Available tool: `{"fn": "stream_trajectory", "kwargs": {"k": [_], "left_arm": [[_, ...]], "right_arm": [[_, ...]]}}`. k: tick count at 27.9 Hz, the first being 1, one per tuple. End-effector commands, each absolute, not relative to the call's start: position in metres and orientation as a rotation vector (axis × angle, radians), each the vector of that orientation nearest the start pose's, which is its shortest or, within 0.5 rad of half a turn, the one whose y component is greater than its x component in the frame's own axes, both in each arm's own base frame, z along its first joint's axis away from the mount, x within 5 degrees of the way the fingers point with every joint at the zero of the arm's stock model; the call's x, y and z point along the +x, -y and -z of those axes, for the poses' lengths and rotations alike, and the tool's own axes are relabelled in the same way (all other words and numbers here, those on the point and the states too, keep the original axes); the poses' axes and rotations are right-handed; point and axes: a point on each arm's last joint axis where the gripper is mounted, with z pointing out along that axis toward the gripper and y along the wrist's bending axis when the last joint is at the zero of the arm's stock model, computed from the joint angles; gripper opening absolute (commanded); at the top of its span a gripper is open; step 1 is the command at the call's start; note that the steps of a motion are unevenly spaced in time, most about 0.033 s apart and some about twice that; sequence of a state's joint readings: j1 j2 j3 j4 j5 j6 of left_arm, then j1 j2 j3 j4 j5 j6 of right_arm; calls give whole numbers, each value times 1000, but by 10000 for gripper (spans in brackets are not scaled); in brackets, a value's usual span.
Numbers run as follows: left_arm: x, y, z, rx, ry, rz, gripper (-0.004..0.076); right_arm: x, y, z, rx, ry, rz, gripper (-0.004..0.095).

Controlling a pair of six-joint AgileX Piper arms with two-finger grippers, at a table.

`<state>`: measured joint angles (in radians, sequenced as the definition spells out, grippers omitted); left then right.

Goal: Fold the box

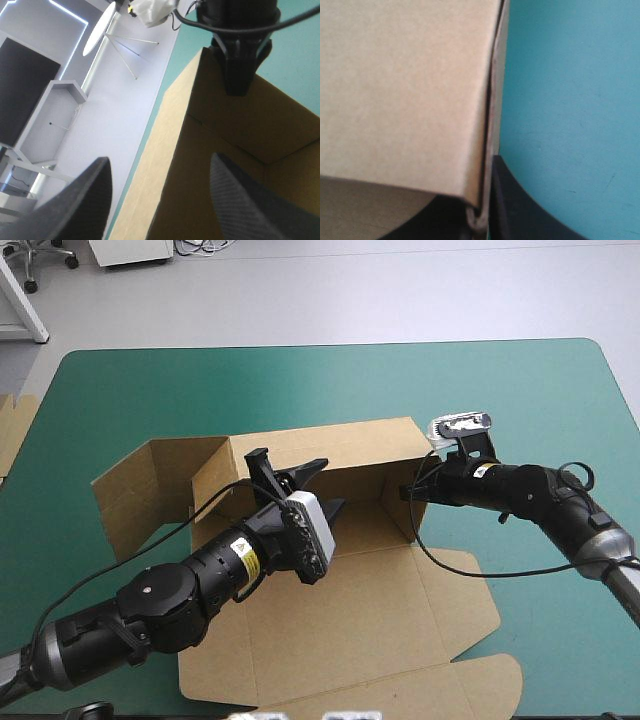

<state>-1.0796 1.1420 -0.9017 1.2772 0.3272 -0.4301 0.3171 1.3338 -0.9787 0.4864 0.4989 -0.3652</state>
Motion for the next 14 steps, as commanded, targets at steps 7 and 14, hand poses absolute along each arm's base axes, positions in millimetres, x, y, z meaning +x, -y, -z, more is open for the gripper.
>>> {"fn": "stream_trajectory", "kwargs": {"k": [7, 14], "left_arm": [[148, 184, -415, 1052, -1378, -143, 339], [182, 137, -443, 757, -1572, -172, 284]], "right_arm": [[266, -99, -321, -344, -2234, -465, -11], [268, -96, -338, -373, -2243, -397, -11]]}}
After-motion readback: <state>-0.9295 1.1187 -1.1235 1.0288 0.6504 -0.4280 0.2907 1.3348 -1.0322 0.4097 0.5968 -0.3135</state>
